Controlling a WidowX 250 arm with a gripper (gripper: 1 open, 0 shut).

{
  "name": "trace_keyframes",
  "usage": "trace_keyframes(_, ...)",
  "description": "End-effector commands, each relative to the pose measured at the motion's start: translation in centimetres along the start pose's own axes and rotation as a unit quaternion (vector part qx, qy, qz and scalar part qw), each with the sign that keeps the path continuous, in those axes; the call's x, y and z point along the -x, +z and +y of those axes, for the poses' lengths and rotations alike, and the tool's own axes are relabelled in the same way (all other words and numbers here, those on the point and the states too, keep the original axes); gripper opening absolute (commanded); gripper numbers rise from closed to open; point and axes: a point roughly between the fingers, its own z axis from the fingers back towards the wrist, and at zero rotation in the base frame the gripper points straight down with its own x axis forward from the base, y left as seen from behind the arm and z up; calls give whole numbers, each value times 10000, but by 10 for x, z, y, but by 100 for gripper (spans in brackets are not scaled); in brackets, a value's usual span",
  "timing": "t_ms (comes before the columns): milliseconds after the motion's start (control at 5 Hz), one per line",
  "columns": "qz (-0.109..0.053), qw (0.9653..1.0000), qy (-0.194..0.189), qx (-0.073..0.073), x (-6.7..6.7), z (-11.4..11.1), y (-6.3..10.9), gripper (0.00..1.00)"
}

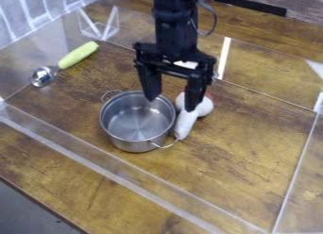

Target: Put the mushroom in the silver pot

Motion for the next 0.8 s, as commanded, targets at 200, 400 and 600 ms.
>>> trace_keyframes(200,-549,9930,-1019,227,-18,-17,19,100)
trace_keyframes(400,-658,9881,-1358,288,-24,-19,21,100)
trace_keyframes(600,-755,9888,-1248,304,-25,-26,11,100)
